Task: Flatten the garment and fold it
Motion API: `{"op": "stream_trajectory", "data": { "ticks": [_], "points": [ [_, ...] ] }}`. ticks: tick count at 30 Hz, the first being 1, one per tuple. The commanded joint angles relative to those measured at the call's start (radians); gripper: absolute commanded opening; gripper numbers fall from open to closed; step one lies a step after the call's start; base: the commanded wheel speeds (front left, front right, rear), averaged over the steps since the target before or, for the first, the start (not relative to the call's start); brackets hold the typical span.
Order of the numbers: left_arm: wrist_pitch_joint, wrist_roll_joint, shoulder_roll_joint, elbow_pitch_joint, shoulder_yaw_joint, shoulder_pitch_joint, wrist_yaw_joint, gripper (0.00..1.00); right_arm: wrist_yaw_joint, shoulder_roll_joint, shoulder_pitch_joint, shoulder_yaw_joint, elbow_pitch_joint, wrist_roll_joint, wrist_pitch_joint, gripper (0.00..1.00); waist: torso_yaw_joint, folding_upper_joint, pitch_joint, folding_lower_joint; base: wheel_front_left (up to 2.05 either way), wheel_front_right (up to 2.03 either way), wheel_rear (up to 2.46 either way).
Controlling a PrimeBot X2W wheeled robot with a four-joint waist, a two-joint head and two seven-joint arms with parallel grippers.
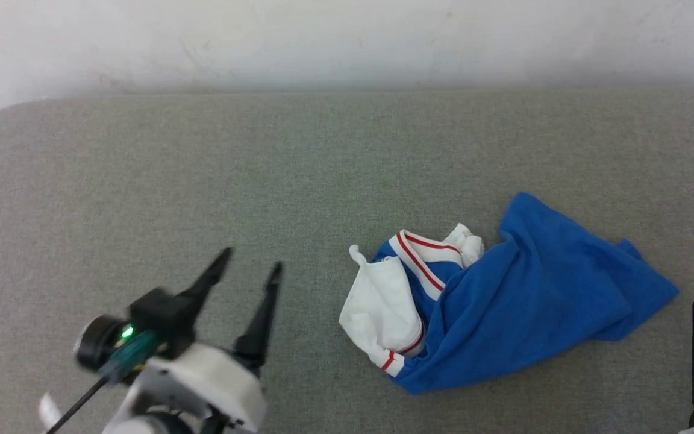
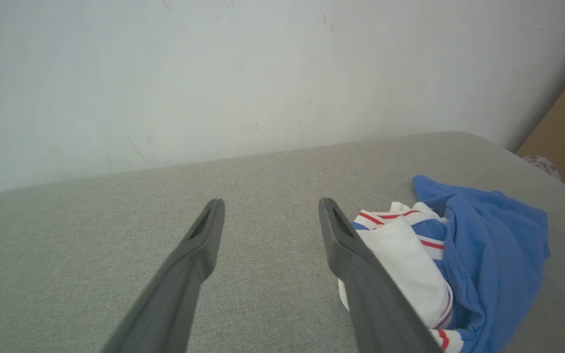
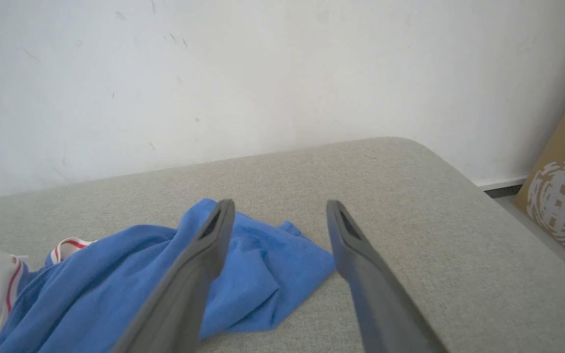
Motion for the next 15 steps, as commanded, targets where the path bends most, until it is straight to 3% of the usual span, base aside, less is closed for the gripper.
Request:
{"op": "stream_trajectory", "data": {
  "ticks": [1,8,15],
  "points": [
    [0.040,0.003,0.000,0.002,-0.026,-0.042,-0.021,1.00,-0.001,0.002,-0.013,0.000,0.001,-0.005,0.003,1.00,0.011,-0.0001,0.021,-0.0001,0.00,0.00,0.00],
    [0.288,-0.019,-0.067,0.110,-0.189,-0.258,-0.142,1.00,-0.001,0.003,-0.040,0.034,0.006,-0.007,0.011,1.00,0.017,-0.0001,0.079,-0.0001,0.00,0.00,0.00],
    [0.424,-0.047,-0.126,0.273,-0.281,-0.344,-0.199,1.00,-0.001,0.003,-0.066,0.052,0.012,-0.014,0.009,1.00,-0.007,-0.0001,0.124,-0.0001,0.00,0.00,0.00]
  ]
}}
